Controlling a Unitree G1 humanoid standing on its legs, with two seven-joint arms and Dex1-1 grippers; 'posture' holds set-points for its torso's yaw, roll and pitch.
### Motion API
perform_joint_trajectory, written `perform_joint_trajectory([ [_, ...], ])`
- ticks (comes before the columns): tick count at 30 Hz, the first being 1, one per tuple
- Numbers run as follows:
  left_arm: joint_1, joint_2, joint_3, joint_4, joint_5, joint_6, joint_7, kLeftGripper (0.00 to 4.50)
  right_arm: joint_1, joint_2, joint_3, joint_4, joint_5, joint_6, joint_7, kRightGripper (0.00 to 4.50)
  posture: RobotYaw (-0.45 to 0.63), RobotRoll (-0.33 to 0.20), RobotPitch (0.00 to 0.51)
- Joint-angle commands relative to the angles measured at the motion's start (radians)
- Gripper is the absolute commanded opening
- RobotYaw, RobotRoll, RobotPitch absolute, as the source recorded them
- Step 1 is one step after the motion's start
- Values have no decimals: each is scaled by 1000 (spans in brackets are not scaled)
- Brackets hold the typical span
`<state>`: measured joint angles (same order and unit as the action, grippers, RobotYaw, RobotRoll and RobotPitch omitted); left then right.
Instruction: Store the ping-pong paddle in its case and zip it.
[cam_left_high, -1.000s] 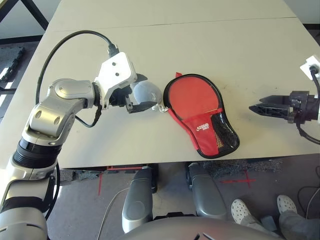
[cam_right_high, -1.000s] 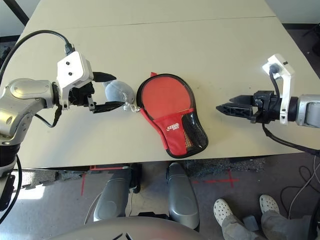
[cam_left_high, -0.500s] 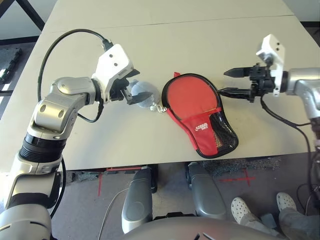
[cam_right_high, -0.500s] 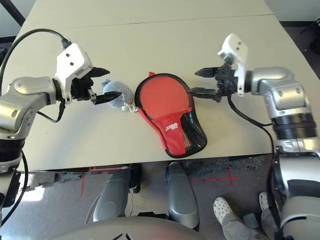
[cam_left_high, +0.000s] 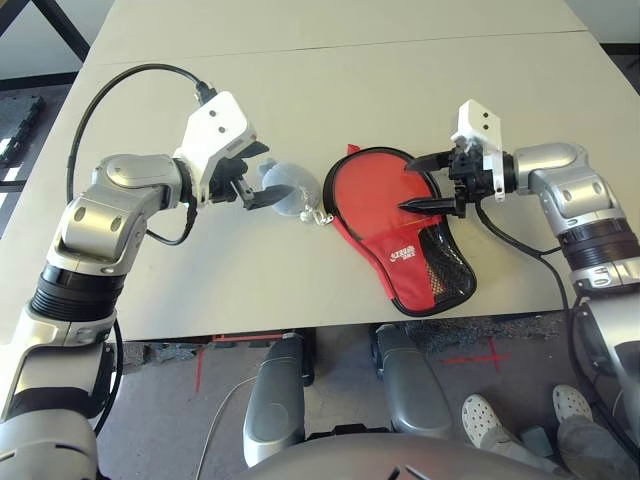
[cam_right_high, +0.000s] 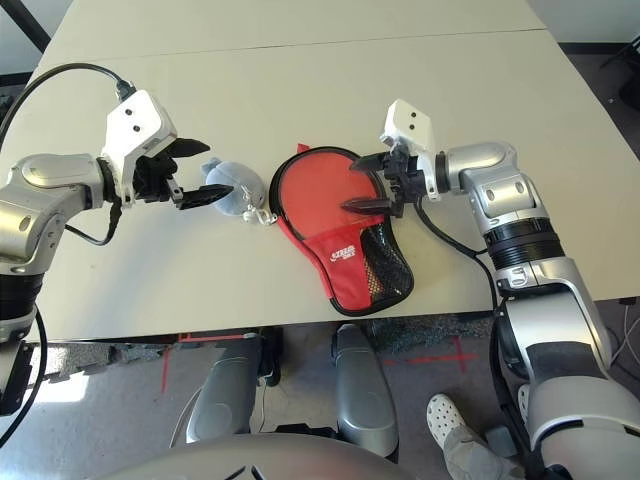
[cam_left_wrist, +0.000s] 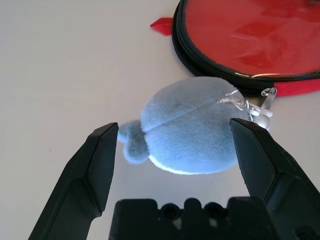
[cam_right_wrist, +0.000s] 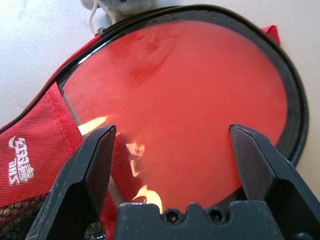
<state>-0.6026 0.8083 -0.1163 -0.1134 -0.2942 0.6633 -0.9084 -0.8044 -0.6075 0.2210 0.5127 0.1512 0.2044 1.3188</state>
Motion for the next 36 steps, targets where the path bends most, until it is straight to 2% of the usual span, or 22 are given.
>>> perform_joint_trajectory([
  [1, 26, 27, 15, 27, 7, -1, -27, 4500, 24, 5, 12, 4, -23, -18, 6, 4486, -1, 0, 231],
  [6, 36, 30, 13, 44, 0, 5, -41, 4500, 35, 8, 12, 0, -34, -23, 1, 4486, 0, 0, 234],
  [22, -16, -91, -48, 177, 36, -25, -59, 4500, 56, 1, 14, -35, -45, -20, -27, 4486, -22, 0, 239],
  [34, -24, -160, -59, 124, 9, 18, -73, 4500, 61, -5, 13, -35, -57, -19, -45, 4486, -24, 0, 243],
  [36, -26, -175, -58, 116, 5, 29, -67, 4090, 63, -5, 13, -35, -60, -21, -46, 4500, -22, 0, 243],
])
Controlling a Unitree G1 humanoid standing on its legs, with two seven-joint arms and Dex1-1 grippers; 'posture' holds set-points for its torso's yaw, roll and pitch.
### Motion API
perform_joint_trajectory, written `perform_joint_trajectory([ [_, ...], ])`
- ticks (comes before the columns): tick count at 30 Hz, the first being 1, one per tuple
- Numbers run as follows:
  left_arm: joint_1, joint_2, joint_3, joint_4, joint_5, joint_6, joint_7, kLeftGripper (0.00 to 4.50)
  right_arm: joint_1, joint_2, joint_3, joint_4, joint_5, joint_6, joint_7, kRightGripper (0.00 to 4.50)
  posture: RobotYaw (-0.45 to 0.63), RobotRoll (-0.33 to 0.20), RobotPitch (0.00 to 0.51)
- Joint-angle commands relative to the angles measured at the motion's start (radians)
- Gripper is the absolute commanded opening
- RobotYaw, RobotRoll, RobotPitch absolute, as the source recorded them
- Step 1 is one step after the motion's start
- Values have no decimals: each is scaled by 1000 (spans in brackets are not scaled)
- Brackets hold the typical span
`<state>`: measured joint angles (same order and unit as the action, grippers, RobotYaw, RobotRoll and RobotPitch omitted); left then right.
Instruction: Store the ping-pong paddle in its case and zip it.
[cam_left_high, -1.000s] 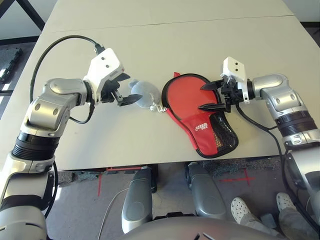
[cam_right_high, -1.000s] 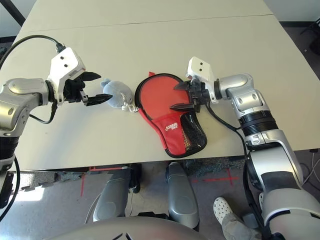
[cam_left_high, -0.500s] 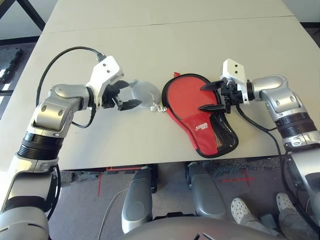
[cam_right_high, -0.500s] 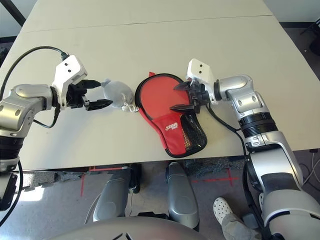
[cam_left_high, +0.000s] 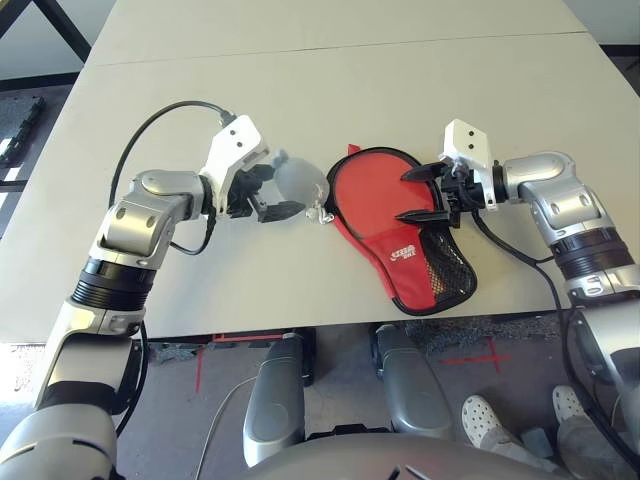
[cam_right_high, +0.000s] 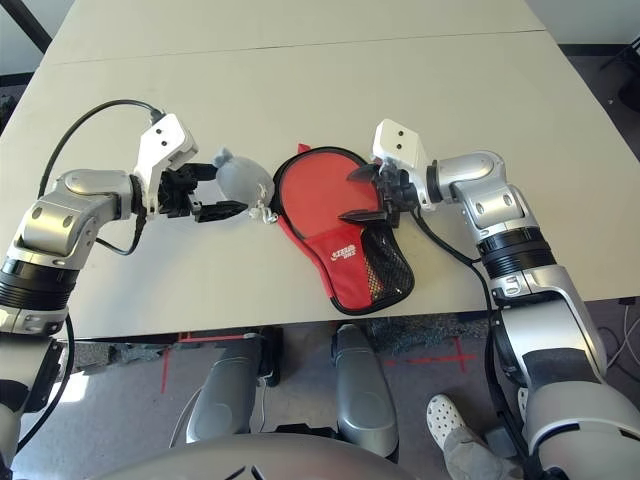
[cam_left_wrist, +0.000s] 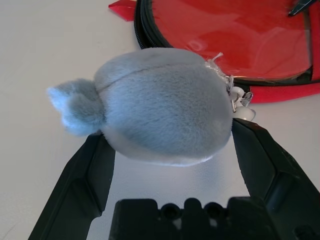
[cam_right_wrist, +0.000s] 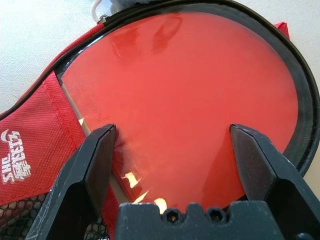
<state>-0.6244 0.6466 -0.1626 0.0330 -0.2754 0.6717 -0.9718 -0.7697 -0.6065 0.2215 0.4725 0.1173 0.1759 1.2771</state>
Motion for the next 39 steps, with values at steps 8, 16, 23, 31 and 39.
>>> perform_joint_trajectory([
  [8, -14, -52, 10, -27, -15, 31, 17, 1352, 30, -4, 16, 8, -34, 3, -9, 4500, -22, 0, 244],
  [16, -80, -41, 21, 33, 22, -8, 45, 31, 47, -8, 24, 2, -47, -4, -17, 4500, -26, 0, 247],
  [23, -192, -50, 16, 156, 75, -63, 91, 31, 62, -12, 34, -10, -55, -3, -21, 4500, -26, 0, 250],
  [31, -336, -103, -7, 420, 165, -168, 124, 29, 75, -12, 43, -24, -62, -3, -25, 4500, -37, 0, 250],
  [39, -466, -158, -30, 728, 276, -311, 191, 28, 95, -17, 47, -51, -67, 11, -30, 4500, -54, 0, 246],
])
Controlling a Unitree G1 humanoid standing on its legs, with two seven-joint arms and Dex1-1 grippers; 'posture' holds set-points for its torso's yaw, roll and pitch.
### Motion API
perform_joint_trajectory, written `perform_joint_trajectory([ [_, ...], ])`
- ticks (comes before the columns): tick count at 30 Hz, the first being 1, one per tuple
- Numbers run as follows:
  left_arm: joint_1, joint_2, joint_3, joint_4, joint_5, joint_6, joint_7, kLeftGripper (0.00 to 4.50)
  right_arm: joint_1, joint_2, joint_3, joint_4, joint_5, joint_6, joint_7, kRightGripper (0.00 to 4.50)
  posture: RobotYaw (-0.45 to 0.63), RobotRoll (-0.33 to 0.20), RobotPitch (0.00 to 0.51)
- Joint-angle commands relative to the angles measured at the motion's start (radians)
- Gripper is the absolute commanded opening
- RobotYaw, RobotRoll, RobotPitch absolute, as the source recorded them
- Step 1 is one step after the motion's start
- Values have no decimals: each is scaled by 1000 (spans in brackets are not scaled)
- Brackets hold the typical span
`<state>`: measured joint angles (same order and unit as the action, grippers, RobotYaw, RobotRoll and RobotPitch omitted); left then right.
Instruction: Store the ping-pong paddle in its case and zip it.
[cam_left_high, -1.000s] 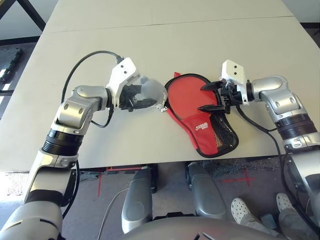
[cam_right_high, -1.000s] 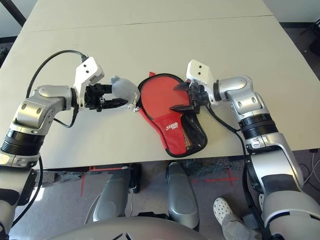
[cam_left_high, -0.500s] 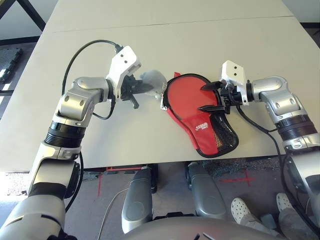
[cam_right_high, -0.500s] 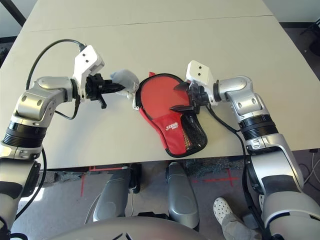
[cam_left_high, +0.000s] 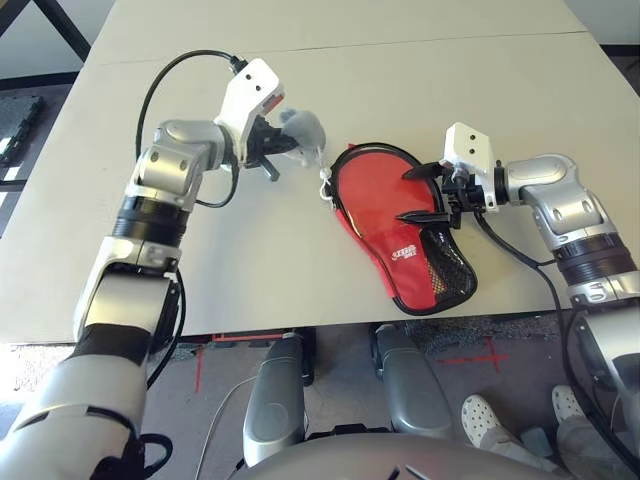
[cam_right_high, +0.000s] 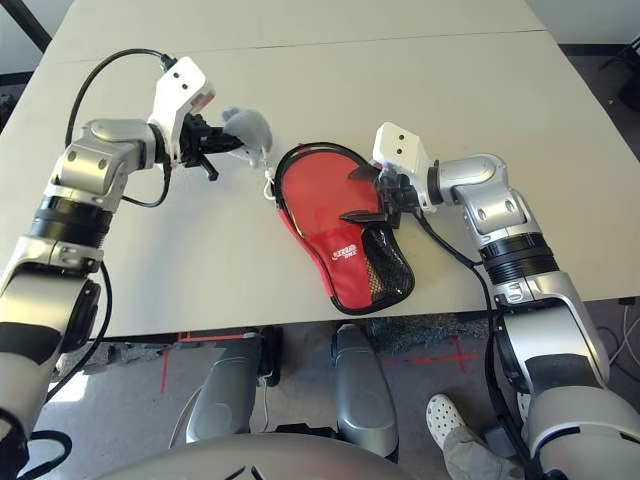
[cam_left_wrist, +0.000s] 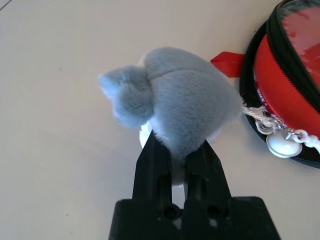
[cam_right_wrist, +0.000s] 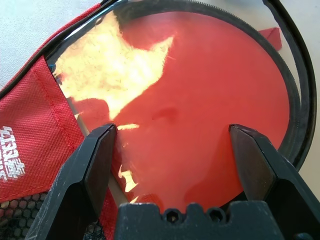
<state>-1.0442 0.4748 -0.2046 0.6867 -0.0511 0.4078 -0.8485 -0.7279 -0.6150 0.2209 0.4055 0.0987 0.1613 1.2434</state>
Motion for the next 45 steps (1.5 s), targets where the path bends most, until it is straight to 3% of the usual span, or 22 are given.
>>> perform_joint_trajectory([
  [1, -56, 14, 9, 92, 62, -52, 69, 28, 56, -10, 48, 11, -49, 29, 2, 4500, -54, 0, 246],
  [15, -49, 141, -17, 88, 198, -56, 105, 27, 97, -18, 56, -34, -53, 52, -3, 4500, -45, 0, 249],
  [19, -71, 137, 6, 114, 201, -76, 136, 27, 99, -15, 57, -37, -52, 55, -4, 4500, -43, 0, 250],
  [23, -104, 101, 9, 187, 203, -128, 186, 27, 98, -14, 58, -36, -53, 57, -4, 4500, -45, 0, 250],
  [34, -277, -95, 59, 497, 186, -356, 488, 26, 114, -23, 52, -61, -52, 75, -13, 4500, -73, 0, 252],
  [45, -366, -260, 157, 617, 164, -501, 749, 25, 136, -30, 49, -99, -48, 102, -27, 4500, -100, 0, 248],
])
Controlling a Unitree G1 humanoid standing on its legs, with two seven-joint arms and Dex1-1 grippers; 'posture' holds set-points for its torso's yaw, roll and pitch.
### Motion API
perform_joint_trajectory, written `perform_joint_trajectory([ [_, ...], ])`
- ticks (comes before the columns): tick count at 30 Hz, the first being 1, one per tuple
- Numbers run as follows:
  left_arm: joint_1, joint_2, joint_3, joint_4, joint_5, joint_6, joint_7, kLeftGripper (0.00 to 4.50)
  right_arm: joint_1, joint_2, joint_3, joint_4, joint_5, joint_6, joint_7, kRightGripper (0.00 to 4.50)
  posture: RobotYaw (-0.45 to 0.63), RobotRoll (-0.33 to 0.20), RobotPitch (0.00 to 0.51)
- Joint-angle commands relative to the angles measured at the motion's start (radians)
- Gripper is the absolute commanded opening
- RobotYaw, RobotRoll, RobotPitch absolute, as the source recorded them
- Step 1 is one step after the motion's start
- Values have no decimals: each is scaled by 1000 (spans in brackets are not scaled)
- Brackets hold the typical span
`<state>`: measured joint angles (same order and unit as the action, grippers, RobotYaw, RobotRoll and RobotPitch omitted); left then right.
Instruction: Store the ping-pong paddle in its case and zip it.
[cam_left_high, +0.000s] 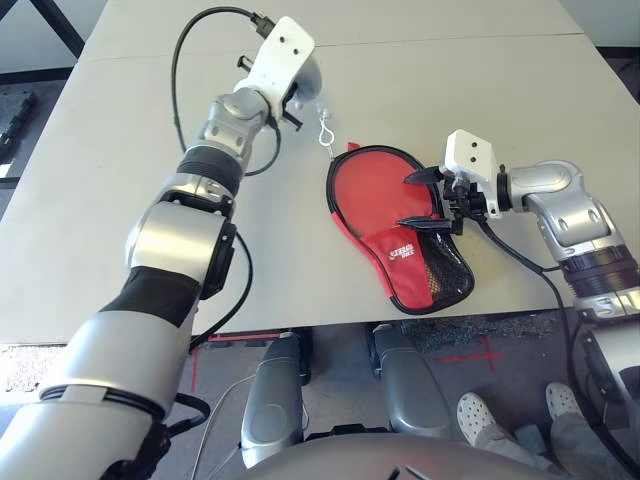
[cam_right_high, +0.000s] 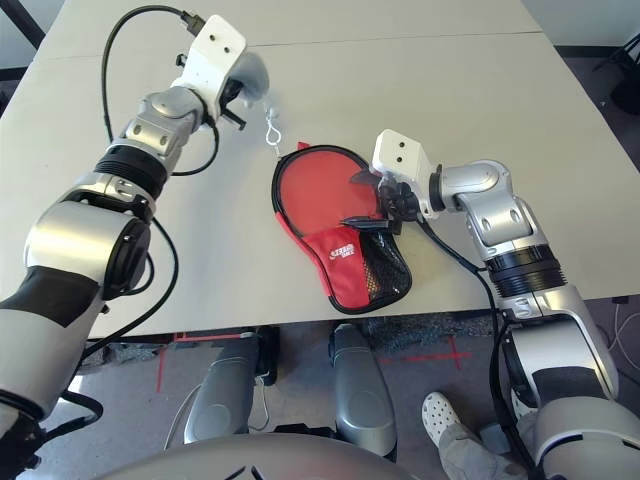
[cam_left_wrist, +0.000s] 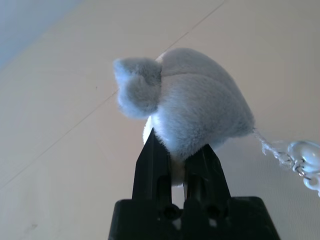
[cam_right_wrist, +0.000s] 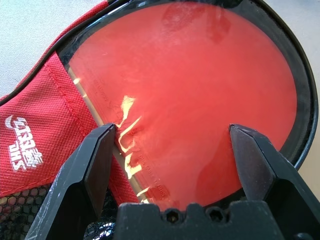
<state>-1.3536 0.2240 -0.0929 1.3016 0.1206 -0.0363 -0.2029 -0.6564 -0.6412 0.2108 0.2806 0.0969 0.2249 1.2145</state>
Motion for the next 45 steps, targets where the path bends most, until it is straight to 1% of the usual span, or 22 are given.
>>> perform_joint_trajectory([
  [1, -61, -21, 53, 7, -8, -64, 119, 25, 68, -5, 58, 19, -45, 43, 0, 4500, -106, 0, 248],
  [6, -68, -66, 77, 20, -4, -86, 134, 25, 82, -10, 55, -1, -42, 55, -6, 4500, -115, 0, 248],
  [9, -70, -109, 84, 24, -6, -79, 116, 25, 92, -12, 52, -13, -41, 64, -12, 4500, -129, 0, 249],
  [15, -72, -161, 107, 28, -10, -71, 104, 25, 99, -9, 50, -22, -43, 71, -18, 4500, -133, 0, 249],
  [25, -112, -302, 130, 31, -12, -78, 70, 25, 117, -3, 47, -39, -42, 85, -31, 4500, -153, 0, 243],
  [31, -120, -378, 137, 31, -14, -81, 45, 24, 137, -7, 45, -60, -40, 93, -40, 4500, -175, 0, 229],
  [35, -109, -419, 122, 31, -3, -76, 4, 24, 142, -9, 43, -67, -39, 98, -44, 4500, -181, 0, 227],
  [38, -82, -455, 99, 31, 6, -62, -73, 24, 143, -9, 42, -70, -39, 101, -47, 4500, -181, 0, 231],
  [41, -55, -479, 82, 28, -2, -34, -184, 24, 146, -9, 42, -71, -38, 101, -49, 4500, -179, 0, 234],
  [42, -52, -482, 80, 26, -6, -28, -211, 762, 147, -9, 41, -72, -38, 101, -50, 4500, -177, 0, 234],
  [43, -49, -483, 80, 23, -10, -26, -232, 1051, 148, -8, 42, -72, -37, 101, -51, 4500, -177, 0, 234],
  [44, -48, -482, 80, 19, -15, -27, -248, 1469, 148, -8, 42, -71, -37, 101, -51, 4500, -177, 0, 234],
  [45, -49, -479, 80, 16, -17, -26, -266, 1790, 148, -7, 43, -69, -38, 100, -52, 4500, -173, 0, 236],
])
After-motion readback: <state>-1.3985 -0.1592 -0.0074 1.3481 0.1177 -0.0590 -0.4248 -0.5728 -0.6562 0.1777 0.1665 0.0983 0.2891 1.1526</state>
